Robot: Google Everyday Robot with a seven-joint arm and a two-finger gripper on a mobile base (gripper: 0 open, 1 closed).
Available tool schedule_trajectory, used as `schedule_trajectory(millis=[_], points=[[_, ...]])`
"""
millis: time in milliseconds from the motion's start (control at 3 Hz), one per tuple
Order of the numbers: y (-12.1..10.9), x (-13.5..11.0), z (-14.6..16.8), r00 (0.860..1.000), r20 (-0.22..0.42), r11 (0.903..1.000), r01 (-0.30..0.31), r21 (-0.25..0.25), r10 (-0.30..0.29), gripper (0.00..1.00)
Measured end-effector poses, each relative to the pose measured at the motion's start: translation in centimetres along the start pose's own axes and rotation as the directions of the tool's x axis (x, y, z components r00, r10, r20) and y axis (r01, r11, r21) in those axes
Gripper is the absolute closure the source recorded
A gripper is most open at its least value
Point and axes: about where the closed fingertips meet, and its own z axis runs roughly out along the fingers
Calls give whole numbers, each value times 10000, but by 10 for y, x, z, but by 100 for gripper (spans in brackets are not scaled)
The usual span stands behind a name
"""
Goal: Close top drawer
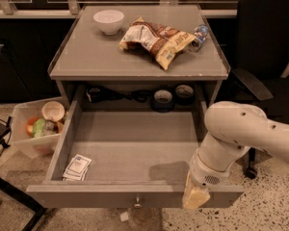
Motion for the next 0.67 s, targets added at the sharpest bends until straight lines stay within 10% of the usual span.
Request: schedule_trajectory(millis=[667], points=[[-22, -4, -2, 9999, -126, 9998, 44, 199, -41, 35]])
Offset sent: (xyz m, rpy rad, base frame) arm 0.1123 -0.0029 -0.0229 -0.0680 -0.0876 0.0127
